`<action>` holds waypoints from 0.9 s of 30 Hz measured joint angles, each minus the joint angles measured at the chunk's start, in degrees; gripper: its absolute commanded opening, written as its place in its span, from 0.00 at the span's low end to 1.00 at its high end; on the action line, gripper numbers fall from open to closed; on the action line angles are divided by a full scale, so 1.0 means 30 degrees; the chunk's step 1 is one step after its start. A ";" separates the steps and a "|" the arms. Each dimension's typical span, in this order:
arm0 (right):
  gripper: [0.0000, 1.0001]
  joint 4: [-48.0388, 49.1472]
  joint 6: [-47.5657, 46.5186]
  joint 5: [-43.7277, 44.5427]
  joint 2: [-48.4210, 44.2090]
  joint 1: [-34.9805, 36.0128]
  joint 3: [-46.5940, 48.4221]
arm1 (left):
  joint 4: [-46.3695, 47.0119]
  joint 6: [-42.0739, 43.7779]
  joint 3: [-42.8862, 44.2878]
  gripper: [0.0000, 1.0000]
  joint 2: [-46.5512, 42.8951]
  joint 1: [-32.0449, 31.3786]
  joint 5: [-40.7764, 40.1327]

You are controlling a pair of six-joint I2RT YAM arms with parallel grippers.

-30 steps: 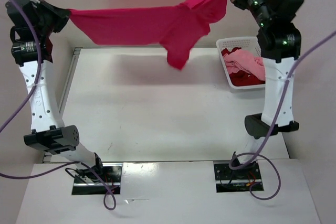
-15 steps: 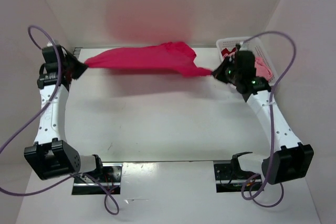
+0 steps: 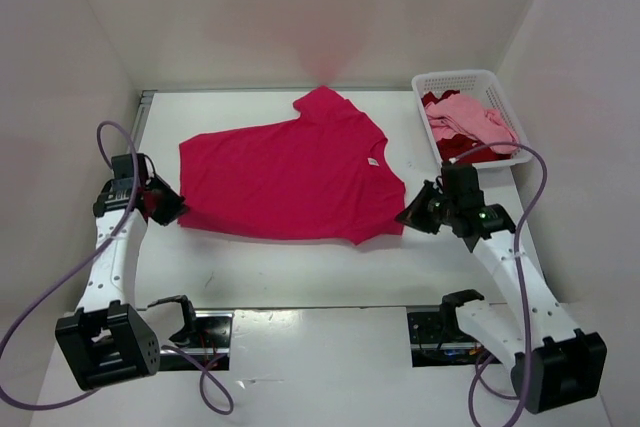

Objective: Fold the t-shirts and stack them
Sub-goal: Flatten out the tshirt, then fold the flattened tshirt in 1/3 of the way

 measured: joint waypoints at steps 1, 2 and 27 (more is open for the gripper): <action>0.00 -0.0313 0.0175 -0.0197 -0.0452 0.0044 -0.0182 | -0.0270 -0.0007 0.0000 0.00 -0.0189 0.0000 0.0240; 0.00 -0.0707 0.0372 -0.0401 -0.0984 0.0109 -0.0350 | -0.0517 -0.0015 0.0000 0.00 -0.0386 0.0000 0.0474; 0.00 0.3701 -0.1552 0.3002 1.4469 0.0284 0.9522 | 0.3060 -0.1268 0.0007 0.00 0.5639 0.1719 0.1209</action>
